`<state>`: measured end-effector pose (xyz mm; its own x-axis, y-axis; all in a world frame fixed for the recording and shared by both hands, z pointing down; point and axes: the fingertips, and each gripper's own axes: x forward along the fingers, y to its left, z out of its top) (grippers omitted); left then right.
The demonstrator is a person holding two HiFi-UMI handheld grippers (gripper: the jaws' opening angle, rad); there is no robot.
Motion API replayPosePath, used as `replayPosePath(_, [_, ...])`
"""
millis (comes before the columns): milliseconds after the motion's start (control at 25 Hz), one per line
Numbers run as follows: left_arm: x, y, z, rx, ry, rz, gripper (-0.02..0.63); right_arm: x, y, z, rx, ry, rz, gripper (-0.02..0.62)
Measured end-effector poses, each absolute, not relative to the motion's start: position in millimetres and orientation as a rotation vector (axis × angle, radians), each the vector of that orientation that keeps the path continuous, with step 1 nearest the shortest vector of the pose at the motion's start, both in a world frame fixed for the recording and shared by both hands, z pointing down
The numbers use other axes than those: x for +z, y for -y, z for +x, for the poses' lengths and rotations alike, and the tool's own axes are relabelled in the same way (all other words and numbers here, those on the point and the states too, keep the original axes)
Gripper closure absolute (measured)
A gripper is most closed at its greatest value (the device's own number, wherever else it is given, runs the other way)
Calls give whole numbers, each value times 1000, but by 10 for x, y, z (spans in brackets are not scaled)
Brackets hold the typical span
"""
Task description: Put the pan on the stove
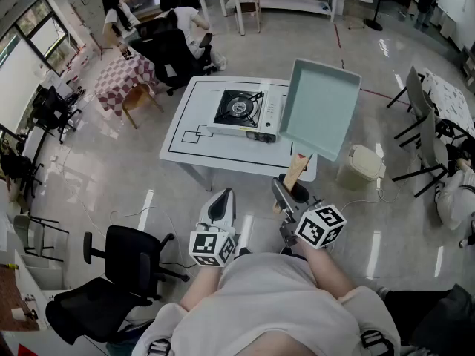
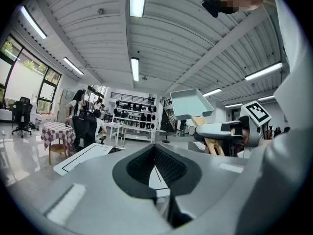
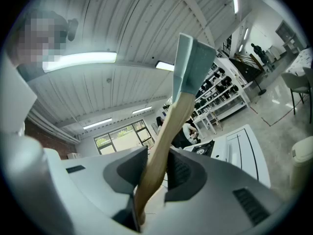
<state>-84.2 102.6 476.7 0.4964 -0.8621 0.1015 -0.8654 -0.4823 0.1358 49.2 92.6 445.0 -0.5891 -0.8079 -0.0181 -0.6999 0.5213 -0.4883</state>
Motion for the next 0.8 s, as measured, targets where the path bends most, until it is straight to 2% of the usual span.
replayPosePath(800, [4733, -1028, -852, 41, 1521, 2554, 595, 4422, -916, 471, -601, -2560, -1272, 491])
